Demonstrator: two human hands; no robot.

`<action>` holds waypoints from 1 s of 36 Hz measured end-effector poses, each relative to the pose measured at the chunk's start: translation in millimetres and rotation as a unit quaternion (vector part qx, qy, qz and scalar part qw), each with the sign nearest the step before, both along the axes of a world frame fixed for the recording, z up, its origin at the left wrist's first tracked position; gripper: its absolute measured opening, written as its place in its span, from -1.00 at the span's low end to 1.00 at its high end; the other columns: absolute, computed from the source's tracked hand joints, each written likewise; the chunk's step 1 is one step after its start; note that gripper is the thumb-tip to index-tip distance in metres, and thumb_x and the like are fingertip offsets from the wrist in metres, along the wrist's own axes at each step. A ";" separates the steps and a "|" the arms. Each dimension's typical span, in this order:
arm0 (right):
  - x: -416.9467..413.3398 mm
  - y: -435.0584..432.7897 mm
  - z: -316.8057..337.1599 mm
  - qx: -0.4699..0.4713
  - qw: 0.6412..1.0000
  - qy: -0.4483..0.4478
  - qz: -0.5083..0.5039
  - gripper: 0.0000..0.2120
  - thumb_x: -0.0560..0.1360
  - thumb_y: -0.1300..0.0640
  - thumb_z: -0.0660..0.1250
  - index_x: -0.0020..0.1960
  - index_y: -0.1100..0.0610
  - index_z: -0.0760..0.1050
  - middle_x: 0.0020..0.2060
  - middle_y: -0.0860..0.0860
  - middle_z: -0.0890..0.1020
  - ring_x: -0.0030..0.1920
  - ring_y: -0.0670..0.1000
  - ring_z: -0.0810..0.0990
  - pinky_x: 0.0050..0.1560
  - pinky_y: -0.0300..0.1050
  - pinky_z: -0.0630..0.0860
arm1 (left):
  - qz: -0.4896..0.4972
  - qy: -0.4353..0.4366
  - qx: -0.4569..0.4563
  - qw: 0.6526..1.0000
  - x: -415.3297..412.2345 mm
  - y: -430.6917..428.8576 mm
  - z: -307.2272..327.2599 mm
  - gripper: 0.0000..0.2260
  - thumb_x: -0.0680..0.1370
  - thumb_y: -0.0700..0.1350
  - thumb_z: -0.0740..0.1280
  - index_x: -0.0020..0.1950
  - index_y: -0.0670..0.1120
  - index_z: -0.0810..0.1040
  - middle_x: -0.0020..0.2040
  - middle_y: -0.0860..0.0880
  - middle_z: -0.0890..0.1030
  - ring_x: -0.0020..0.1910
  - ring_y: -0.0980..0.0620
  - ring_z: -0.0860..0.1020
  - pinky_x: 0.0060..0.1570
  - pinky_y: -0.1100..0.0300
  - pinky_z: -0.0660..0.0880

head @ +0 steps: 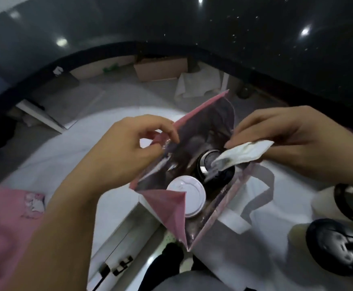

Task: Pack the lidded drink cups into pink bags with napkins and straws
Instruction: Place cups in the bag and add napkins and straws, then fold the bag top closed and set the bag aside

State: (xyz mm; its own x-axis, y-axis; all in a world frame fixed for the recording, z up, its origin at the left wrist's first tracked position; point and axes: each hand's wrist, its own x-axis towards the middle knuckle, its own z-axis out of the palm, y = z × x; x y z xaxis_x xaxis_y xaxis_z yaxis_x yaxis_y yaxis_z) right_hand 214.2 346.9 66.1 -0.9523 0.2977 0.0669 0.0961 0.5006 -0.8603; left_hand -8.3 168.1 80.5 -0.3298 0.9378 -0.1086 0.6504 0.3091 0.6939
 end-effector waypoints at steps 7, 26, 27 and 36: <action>-13.2 -10.1 3.7 0.155 0.988 0.000 -0.015 -0.83 0.45 0.03 0.42 0.00 -0.01 0.72 -0.08 -0.16 0.68 -0.07 -0.16 0.66 -0.14 -0.17 0.56 | 0.007 -0.094 0.013 0.995 -6.6 3.9 -10.1 -0.73 0.56 -0.23 0.38 0.09 0.14 0.68 0.04 0.20 0.69 0.07 0.17 0.65 0.06 0.04 0.61; -107.1 -57.0 -20.4 0.320 0.922 -0.219 -0.013 -0.67 0.51 0.21 0.28 0.22 -0.03 0.61 0.10 -0.03 0.64 0.12 0.06 0.60 0.10 0.05 0.53 | -0.043 -0.159 0.040 0.985 -56.6 2.5 -21.7 -0.64 0.50 -0.25 0.35 0.13 0.18 0.67 0.03 0.30 0.66 0.07 0.30 0.61 0.00 0.28 0.61; -110.5 -58.9 -21.3 0.305 0.926 -0.222 -0.012 -0.64 0.52 0.20 0.29 0.27 -0.05 0.58 0.16 -0.06 0.63 0.17 0.04 0.59 0.14 0.04 0.52 | -0.047 -0.159 0.042 0.985 -58.9 2.1 -22.1 -0.65 0.51 -0.23 0.36 0.13 0.19 0.67 0.03 0.31 0.66 0.07 0.32 0.61 -0.01 0.31 0.60; -77.5 -44.2 6.8 0.239 0.950 -0.052 -0.193 -0.81 0.53 0.07 0.36 0.07 0.11 0.67 -0.01 -0.03 0.68 0.01 -0.02 0.64 0.03 0.02 0.62 | -0.055 -0.182 0.063 0.980 -72.6 3.9 -24.9 -0.65 0.52 -0.30 0.36 0.13 0.13 0.68 -0.01 0.30 0.67 0.04 0.31 0.61 -0.07 0.41 0.55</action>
